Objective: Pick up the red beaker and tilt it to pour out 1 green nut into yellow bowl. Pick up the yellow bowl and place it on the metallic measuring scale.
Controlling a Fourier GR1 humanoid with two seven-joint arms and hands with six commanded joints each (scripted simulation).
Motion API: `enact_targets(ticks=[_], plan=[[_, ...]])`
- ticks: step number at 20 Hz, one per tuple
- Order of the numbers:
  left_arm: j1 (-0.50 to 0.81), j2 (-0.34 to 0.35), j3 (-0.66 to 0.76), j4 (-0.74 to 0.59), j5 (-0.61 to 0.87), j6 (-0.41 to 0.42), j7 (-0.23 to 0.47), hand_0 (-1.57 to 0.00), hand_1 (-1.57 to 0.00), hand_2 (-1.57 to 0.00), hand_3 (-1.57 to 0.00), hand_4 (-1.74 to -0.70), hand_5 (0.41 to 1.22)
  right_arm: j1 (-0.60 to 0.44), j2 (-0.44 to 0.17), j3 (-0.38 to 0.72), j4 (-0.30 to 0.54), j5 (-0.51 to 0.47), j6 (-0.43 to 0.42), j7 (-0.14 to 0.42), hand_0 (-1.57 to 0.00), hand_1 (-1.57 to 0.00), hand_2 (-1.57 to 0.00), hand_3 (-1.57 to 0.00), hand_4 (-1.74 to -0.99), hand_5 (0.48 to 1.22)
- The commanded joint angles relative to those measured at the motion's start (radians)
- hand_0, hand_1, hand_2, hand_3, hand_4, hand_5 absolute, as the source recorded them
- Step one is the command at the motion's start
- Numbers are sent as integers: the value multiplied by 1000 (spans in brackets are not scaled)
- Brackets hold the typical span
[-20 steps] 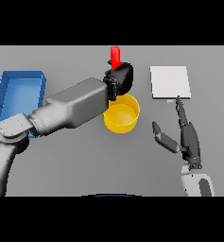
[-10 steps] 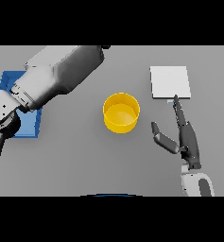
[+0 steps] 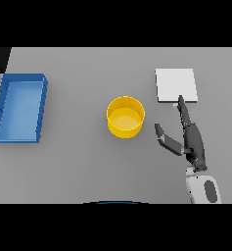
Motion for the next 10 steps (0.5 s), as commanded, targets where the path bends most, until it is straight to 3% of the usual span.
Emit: enact_targets(ticks=[1,5,10], plan=[[19,19,41,18,55,23,21,-1571,-1571,-1571,-1458,-1739,1221,0,5,-2,7,-21,14,-3,1,1,1,1,-1093,623],[157,91,146,54,242,123,59,-1571,-1571,-1571,-1525,-1740,1221,-7,-9,-6,10,-45,40,-3,1,1,1,1,-1106,642],[295,126,233,38,427,231,213,-1571,-1571,-1571,-1556,-1741,1221,-9,-17,-2,10,-44,50,-12,1,1,1,1,-1165,672]])
